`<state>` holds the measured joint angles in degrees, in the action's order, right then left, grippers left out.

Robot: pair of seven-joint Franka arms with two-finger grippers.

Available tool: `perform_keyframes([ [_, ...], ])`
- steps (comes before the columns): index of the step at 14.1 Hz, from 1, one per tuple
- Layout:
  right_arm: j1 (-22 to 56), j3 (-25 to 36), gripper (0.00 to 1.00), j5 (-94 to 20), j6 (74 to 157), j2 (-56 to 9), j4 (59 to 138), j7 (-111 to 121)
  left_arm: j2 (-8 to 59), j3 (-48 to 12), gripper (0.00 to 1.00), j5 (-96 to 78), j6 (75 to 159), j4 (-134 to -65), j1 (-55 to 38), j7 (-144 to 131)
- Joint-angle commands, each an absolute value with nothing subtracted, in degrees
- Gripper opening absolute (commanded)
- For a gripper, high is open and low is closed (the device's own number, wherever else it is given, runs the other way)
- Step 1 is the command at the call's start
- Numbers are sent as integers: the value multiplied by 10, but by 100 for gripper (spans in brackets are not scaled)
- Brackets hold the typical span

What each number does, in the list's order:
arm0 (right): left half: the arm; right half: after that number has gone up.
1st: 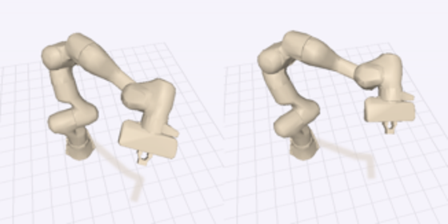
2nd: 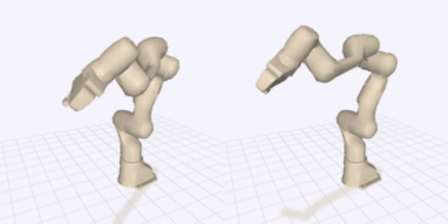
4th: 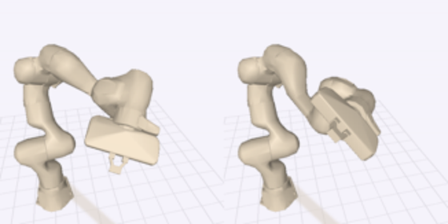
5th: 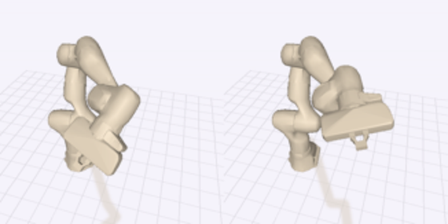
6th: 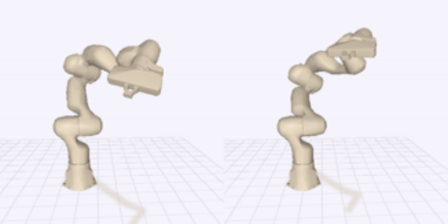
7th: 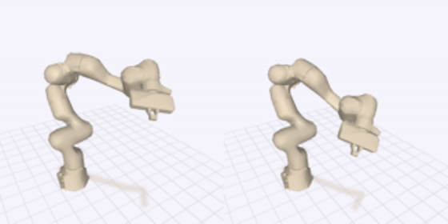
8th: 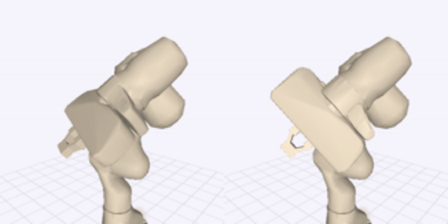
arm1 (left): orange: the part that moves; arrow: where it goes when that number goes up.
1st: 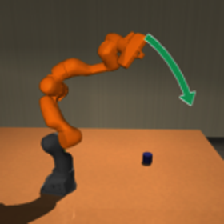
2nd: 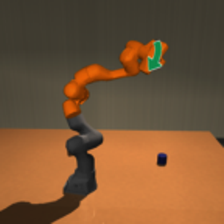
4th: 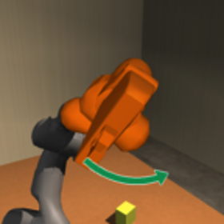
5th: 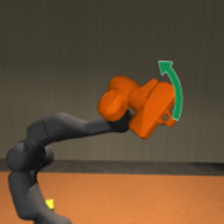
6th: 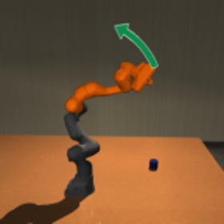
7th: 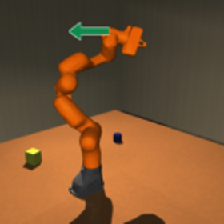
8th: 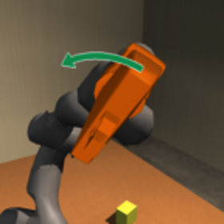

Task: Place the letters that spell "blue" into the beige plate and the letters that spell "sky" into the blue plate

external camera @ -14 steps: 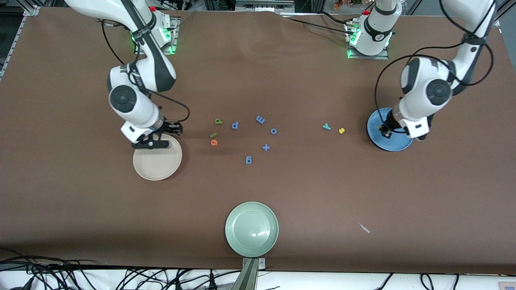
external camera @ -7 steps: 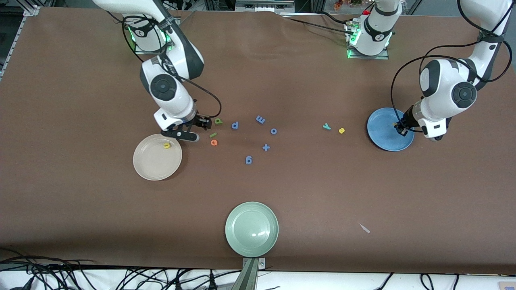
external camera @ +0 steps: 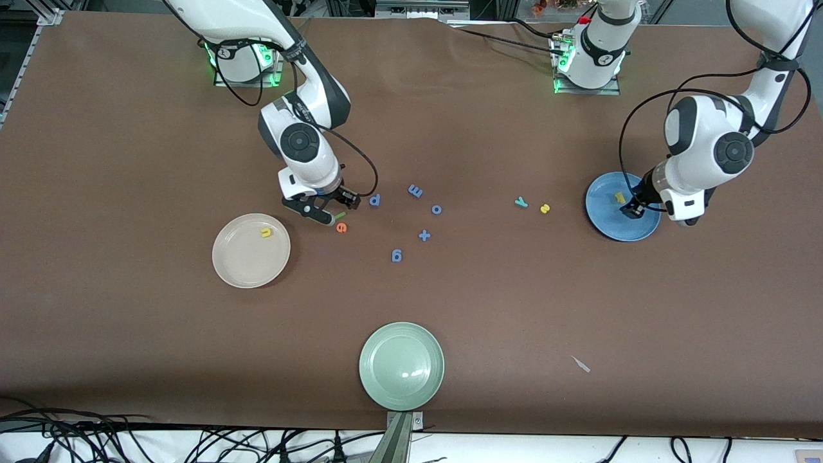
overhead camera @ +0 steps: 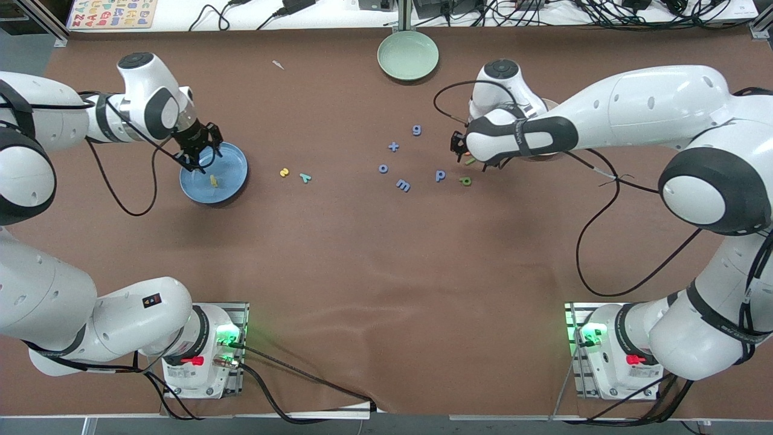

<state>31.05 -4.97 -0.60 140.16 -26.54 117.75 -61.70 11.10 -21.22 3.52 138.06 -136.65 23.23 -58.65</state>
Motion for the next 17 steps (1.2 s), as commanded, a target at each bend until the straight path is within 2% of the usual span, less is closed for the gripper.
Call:
perform_keyframes([
  [1, 329, -48, 78, -9, 1432, -285, 1180, -663, 114, -259, 73, 9, 1380, -1359, 233, -626],
  [5, 331, -48, 78, -9, 1429, -286, 1195, -671, 144, -304, 73, 0, 1446, -1360, 225, -729],
  [7, 331, -48, 78, -9, 1428, -286, 1198, -671, 166, -307, 73, 1, 1482, -1360, 206, -765],
  [10, 332, -48, 77, -9, 1428, -286, 1201, -671, 176, -306, 73, 6, 1490, -1360, 152, -794],
  [13, 333, -49, 66, -9, 1428, -281, 1211, -671, 186, -304, 72, 8, 1492, -1360, 143, -806],
  [17, 333, -59, 58, -9, 1430, -276, 1217, -686, 206, -305, 63, 97, 1491, -1359, 142, -799],
])
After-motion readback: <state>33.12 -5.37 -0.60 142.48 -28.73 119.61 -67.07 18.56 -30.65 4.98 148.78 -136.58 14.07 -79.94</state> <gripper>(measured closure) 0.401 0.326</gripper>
